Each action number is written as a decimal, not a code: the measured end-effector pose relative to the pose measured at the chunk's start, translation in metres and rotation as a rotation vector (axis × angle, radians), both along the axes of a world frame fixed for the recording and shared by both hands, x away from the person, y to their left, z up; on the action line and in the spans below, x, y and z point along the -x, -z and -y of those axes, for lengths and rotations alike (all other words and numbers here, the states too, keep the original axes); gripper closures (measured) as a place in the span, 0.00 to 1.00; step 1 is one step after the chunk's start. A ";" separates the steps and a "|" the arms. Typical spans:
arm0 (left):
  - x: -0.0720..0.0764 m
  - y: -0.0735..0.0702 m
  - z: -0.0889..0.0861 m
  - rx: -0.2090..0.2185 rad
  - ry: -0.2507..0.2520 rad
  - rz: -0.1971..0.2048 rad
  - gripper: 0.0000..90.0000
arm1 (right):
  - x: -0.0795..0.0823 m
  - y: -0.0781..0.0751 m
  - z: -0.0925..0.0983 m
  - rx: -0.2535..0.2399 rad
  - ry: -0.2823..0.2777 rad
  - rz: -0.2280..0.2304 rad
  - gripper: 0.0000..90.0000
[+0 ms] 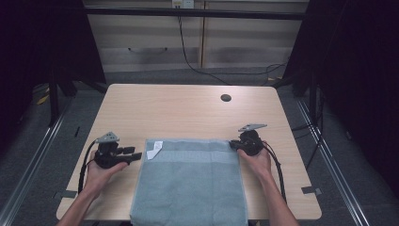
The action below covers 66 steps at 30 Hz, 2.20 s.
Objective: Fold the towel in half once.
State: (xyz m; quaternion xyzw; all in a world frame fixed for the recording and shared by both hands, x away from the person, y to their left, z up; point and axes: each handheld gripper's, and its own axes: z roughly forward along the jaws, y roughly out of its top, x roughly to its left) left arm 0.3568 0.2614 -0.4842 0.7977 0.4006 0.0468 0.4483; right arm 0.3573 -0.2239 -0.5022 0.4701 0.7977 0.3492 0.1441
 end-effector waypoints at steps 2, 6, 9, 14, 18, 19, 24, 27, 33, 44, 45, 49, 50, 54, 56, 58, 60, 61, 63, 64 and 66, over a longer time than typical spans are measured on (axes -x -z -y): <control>-0.012 0.005 0.002 0.014 -0.025 -0.015 0.57 | 0.000 -0.001 0.000 -0.011 0.006 -0.002 0.94; -0.027 0.014 0.009 -0.010 -0.037 -0.025 0.58 | 0.002 -0.005 0.004 -0.022 -0.001 0.014 0.94; -0.034 0.017 0.011 -0.016 -0.051 -0.032 0.56 | 0.003 -0.006 0.005 -0.026 -0.003 0.016 0.94; -0.042 0.023 0.022 -0.027 -0.066 -0.045 0.55 | 0.004 -0.004 0.004 -0.039 0.002 0.015 0.94; -0.041 0.024 0.037 -0.048 -0.032 -0.009 0.57 | 0.004 -0.004 0.004 -0.046 0.004 0.019 0.94; -0.040 0.023 0.042 -0.076 -0.013 0.006 0.57 | 0.004 -0.004 0.004 -0.051 0.006 0.017 0.94; -0.031 0.022 0.049 -0.114 0.106 0.020 0.82 | 0.006 -0.003 0.005 -0.063 0.006 0.018 0.94; -0.028 0.023 0.047 -0.093 0.108 -0.001 0.94 | 0.008 -0.005 0.005 -0.077 0.000 0.028 0.94; -0.021 0.005 0.034 0.022 0.085 0.003 0.96 | 0.017 -0.029 0.008 -0.123 -0.033 0.083 0.95; -0.019 -0.067 0.020 0.133 0.066 0.124 0.96 | 0.019 -0.107 0.004 -0.202 -0.071 0.239 0.95; -0.021 -0.076 0.019 0.129 0.060 0.144 0.96 | 0.017 -0.112 0.004 -0.204 -0.070 0.246 0.95; -0.024 -0.107 0.016 0.162 0.055 0.190 0.96 | 0.010 -0.140 0.001 -0.221 -0.076 0.293 0.95; -0.023 -0.113 0.015 0.165 0.056 0.200 0.96 | 0.009 -0.147 0.001 -0.227 -0.077 0.301 0.95; -0.020 -0.144 0.007 0.177 0.045 0.256 0.96 | 0.008 -0.175 0.001 -0.246 -0.086 0.338 0.96; -0.021 -0.159 0.003 0.187 0.040 0.275 0.96 | 0.007 -0.189 0.003 -0.252 -0.082 0.363 0.96; -0.024 -0.172 0.000 0.184 0.028 0.295 0.96 | 0.005 -0.200 0.004 -0.250 -0.076 0.378 0.96; -0.029 -0.184 -0.001 0.181 0.018 0.312 0.96 | 0.001 -0.213 0.004 -0.248 -0.074 0.392 0.96; -0.032 -0.189 -0.001 0.183 0.014 0.315 0.96 | -0.001 -0.219 0.004 -0.245 -0.074 0.400 0.96; -0.038 -0.197 0.001 0.182 0.002 0.326 0.95 | -0.007 -0.229 0.002 -0.237 -0.073 0.410 0.96; -0.042 -0.202 0.002 0.179 -0.001 0.331 0.96 | -0.011 -0.233 0.001 -0.231 -0.070 0.413 0.96; -0.049 -0.207 0.003 0.176 -0.009 0.334 0.96 | -0.019 -0.241 -0.001 -0.222 -0.065 0.414 0.96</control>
